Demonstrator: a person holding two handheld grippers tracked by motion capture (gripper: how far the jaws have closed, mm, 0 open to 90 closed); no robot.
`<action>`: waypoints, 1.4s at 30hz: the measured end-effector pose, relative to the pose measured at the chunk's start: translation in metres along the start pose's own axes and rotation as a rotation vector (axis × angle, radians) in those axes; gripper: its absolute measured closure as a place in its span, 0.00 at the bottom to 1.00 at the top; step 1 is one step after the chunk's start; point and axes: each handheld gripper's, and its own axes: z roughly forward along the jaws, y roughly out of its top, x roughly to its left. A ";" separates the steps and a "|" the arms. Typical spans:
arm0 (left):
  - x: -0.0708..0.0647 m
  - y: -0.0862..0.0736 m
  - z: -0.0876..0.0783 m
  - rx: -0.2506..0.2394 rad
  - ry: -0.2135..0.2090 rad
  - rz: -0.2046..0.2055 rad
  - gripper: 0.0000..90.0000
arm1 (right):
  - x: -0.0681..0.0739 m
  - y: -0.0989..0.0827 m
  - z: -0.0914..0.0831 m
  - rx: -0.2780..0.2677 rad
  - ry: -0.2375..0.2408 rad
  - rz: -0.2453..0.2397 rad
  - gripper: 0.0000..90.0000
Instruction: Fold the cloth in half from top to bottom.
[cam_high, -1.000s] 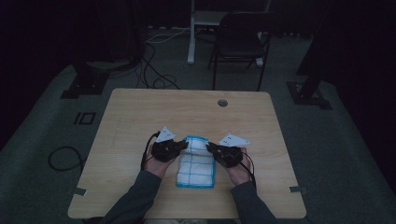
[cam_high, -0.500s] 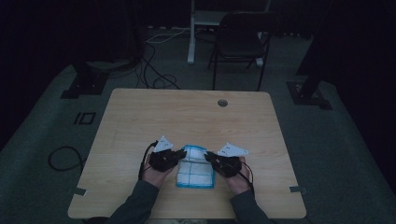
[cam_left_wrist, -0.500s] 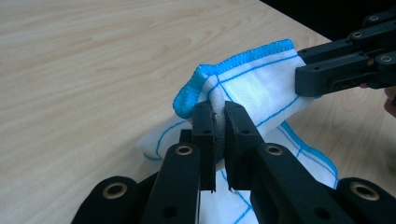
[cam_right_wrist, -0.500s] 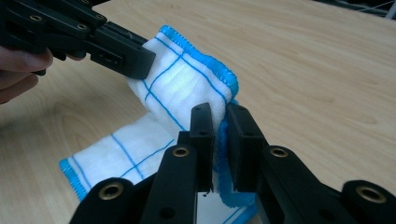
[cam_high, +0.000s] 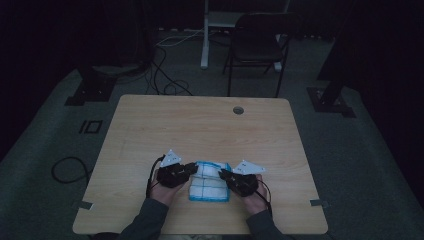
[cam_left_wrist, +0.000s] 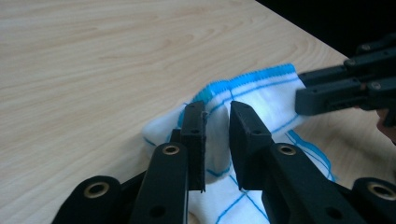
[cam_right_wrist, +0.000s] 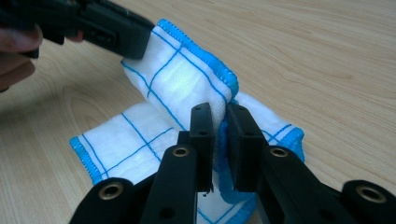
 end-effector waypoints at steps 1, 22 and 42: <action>0.001 0.001 -0.001 -0.006 0.004 -0.002 0.85 | 0.000 0.000 0.000 -0.001 0.001 -0.001 0.91; 0.012 0.006 0.000 -0.008 0.033 -0.106 0.81 | 0.003 -0.007 0.000 0.000 -0.015 -0.010 0.91; -0.002 -0.015 0.001 0.069 0.032 -0.087 0.75 | 0.004 -0.018 -0.006 0.022 0.006 -0.015 0.87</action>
